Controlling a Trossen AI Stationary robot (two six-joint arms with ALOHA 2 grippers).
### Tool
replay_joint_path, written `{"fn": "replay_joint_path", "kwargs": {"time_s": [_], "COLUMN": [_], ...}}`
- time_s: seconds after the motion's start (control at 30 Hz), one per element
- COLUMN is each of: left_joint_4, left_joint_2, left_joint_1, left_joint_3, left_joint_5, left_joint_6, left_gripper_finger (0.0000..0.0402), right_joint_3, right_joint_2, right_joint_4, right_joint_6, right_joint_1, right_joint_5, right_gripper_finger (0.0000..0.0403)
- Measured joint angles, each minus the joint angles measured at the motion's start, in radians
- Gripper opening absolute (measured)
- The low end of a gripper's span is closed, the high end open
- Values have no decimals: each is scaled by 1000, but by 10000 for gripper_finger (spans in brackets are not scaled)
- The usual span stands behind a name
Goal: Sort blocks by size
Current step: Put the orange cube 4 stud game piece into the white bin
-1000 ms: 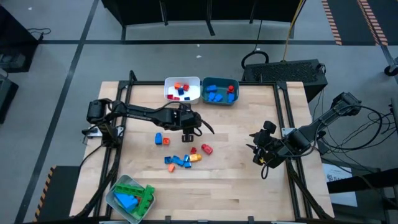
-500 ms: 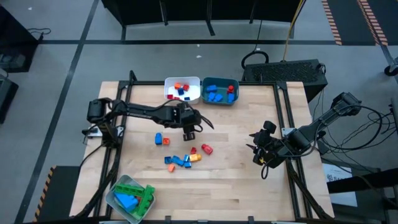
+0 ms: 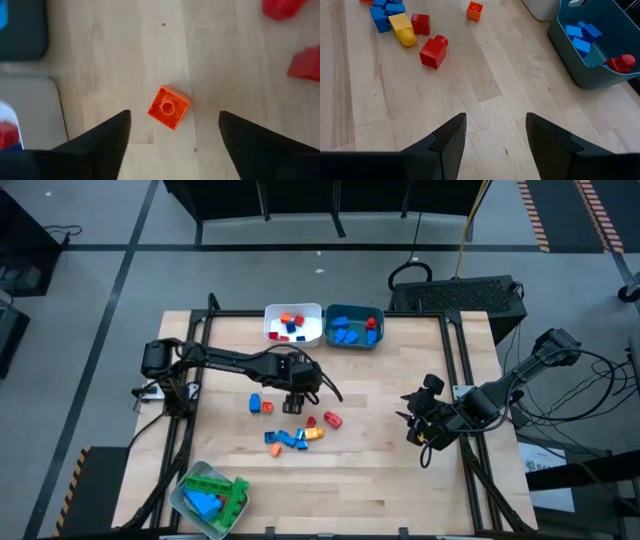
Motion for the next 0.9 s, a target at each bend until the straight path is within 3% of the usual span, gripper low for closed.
{"fn": "replay_joint_path", "kwargs": {"time_s": [0.2, 0.43, 0.63, 0.9], "left_joint_4": [-1, 9, 23, 38], "left_joint_2": [21, 42, 61, 95], "left_joint_1": [-9, 21, 68, 106], "left_joint_3": [0, -2, -2, -2], "left_joint_5": [5, 15, 118, 179], "left_joint_6": [149, 223, 242, 267], "left_gripper_finger": [338, 341, 341, 341], "right_joint_3": [0, 0, 0, 0], "right_joint_2": [0, 0, 0, 0], "right_joint_4": [0, -1, -1, -2], "right_joint_6": [0, -4, -4, -5], "right_joint_1": [0, 0, 0, 0], "right_joint_5": [0, 1, 0, 1], "right_gripper_finger": [192, 192, 192, 192]}}
